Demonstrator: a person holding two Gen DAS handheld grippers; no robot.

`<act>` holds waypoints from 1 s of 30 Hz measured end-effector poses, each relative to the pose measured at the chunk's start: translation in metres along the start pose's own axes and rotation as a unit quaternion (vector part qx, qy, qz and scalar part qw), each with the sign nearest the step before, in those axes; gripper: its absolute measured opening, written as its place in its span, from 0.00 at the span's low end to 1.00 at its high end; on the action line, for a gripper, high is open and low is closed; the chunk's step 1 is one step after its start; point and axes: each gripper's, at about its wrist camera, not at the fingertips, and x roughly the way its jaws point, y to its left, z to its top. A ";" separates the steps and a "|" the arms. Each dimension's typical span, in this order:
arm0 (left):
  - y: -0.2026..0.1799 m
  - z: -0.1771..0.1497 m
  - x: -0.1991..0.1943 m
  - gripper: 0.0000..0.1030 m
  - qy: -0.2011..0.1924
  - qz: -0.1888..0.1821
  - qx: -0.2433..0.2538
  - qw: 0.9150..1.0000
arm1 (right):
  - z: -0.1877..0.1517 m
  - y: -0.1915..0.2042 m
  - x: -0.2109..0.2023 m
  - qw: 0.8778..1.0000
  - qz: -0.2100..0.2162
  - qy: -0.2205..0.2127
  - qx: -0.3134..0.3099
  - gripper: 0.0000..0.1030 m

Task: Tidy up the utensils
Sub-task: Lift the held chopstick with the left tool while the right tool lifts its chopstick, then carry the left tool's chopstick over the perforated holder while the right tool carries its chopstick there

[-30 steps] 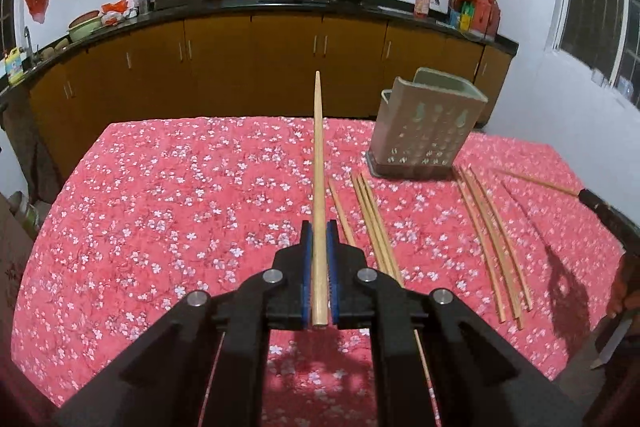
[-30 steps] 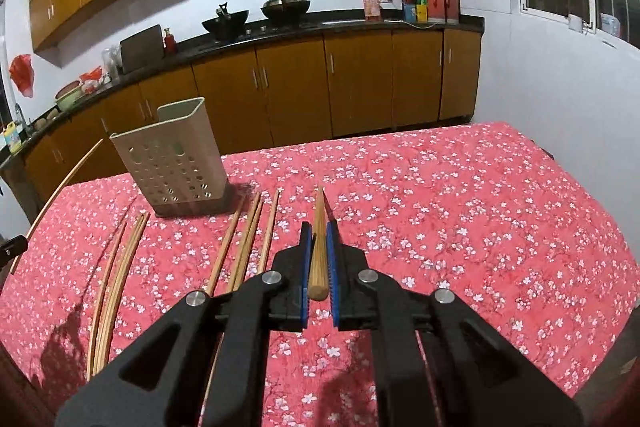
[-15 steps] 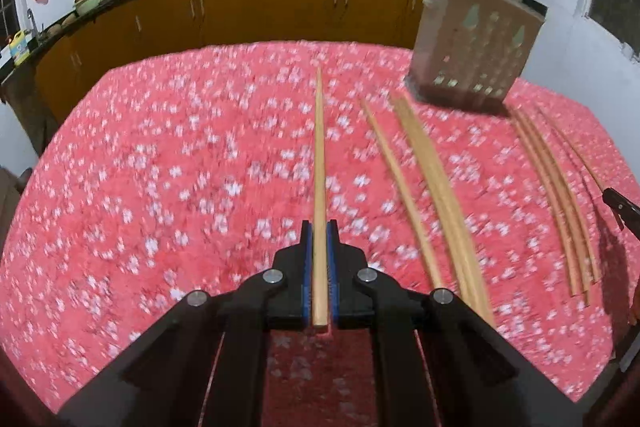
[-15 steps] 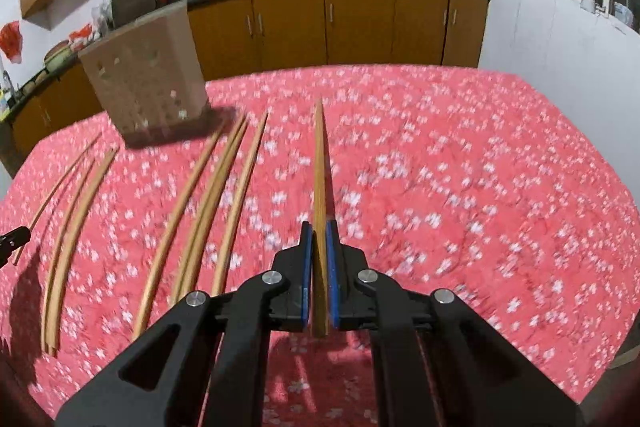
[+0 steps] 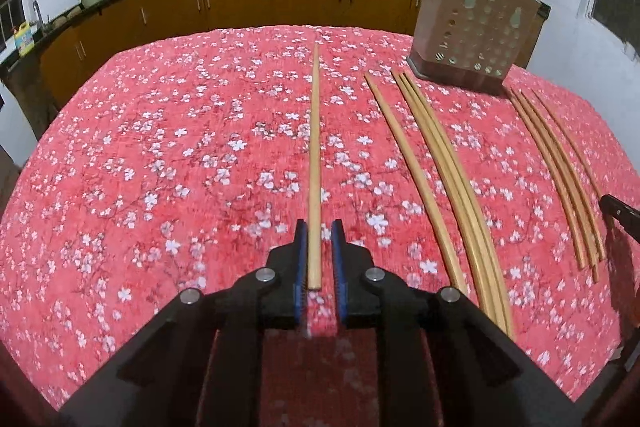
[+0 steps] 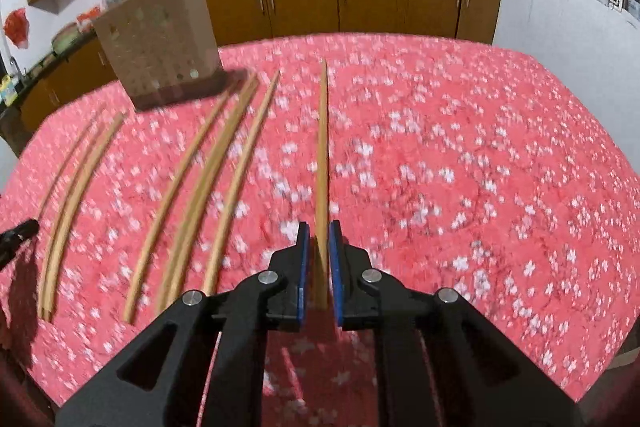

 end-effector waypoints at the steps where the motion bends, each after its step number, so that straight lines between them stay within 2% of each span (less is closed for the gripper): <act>1: -0.001 -0.001 -0.001 0.09 0.000 0.001 0.002 1.000 | 0.000 0.001 0.000 1.000 -0.002 -0.001 -0.005 0.10; 4: -0.006 -0.005 -0.004 0.08 0.000 0.002 0.016 1.000 | 0.001 -0.001 -0.001 1.000 0.002 0.003 0.002 0.08; 7: -0.003 -0.003 -0.007 0.08 0.008 -0.007 0.015 1.000 | 0.005 -0.005 -0.015 1.000 0.005 -0.019 0.010 0.08; 10: 0.004 -0.001 -0.021 0.08 -0.001 -0.012 0.013 1.000 | 0.011 -0.009 -0.032 0.999 0.005 -0.043 0.013 0.08; 18: 0.017 0.020 -0.074 0.07 -0.071 -0.026 -0.004 0.997 | 0.030 -0.019 -0.070 0.993 0.005 -0.111 0.028 0.08; 24: 0.021 0.040 -0.108 0.07 -0.139 -0.041 -0.024 0.989 | 0.043 -0.017 -0.094 0.986 0.007 -0.162 0.024 0.08; 30: 0.020 0.055 -0.131 0.07 -0.191 -0.043 -0.032 0.980 | 0.053 -0.015 -0.111 0.980 0.008 -0.198 0.023 0.08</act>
